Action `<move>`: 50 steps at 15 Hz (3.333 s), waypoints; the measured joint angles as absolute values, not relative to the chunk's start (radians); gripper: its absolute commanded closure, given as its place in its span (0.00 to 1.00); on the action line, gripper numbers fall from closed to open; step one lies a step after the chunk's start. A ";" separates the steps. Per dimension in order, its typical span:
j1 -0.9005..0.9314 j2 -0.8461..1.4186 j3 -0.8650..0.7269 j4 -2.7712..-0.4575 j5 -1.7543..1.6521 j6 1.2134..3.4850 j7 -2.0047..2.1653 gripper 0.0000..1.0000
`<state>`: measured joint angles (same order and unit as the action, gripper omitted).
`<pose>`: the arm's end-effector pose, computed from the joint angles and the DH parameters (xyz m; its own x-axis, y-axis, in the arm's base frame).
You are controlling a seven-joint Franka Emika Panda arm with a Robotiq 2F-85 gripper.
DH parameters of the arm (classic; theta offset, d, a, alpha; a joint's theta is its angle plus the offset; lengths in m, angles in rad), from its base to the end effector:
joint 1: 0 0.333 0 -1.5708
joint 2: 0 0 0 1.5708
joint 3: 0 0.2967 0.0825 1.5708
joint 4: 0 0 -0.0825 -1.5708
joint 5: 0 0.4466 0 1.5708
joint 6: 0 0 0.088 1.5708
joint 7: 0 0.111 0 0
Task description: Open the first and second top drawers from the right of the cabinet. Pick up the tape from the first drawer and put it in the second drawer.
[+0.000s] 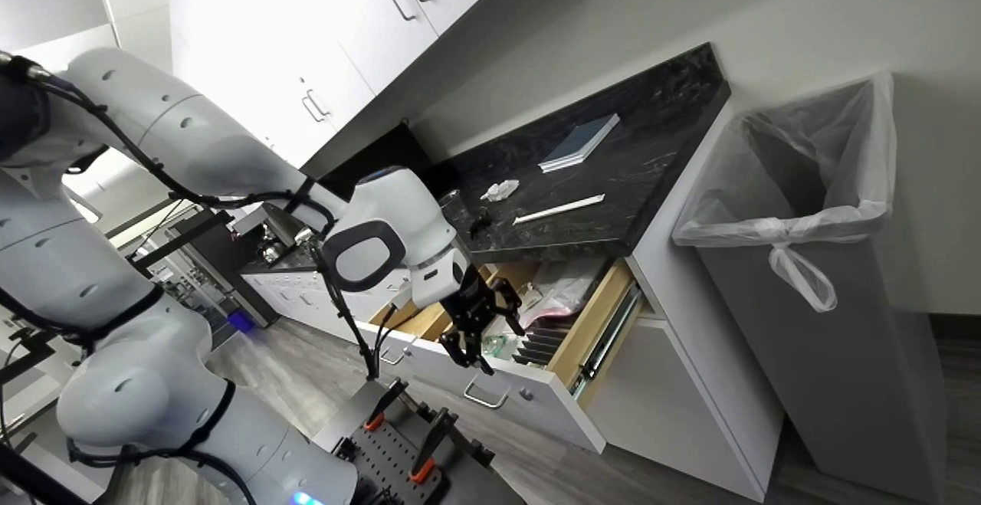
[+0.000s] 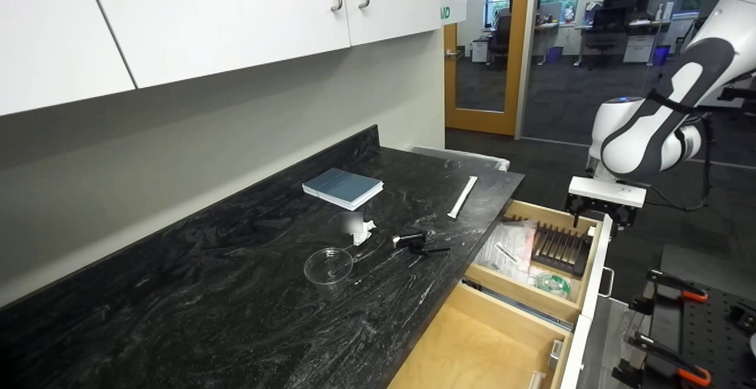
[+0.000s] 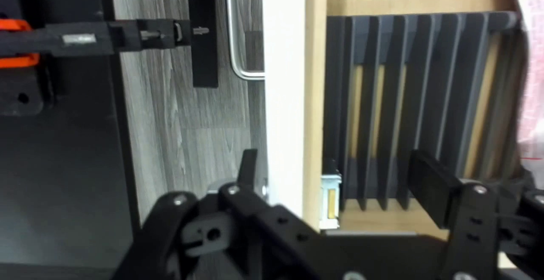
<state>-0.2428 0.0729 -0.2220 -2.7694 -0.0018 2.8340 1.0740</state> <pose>0.3578 -0.1831 0.1095 0.0343 -0.9993 0.0114 -0.9993 -0.0341 0.0136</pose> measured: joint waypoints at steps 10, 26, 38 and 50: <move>-0.199 -0.400 -0.057 -2.742 -0.196 2.198 0.979 0.00; -0.218 -0.411 -0.011 -2.504 -0.413 1.889 0.794 0.00; -0.188 -0.410 -0.057 -2.542 -0.284 2.020 0.626 0.00; -0.191 -0.384 -0.006 -2.714 -0.221 2.273 0.727 0.00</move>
<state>-0.1909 -0.3839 -0.0056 -2.7144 -0.2207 2.2734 0.7273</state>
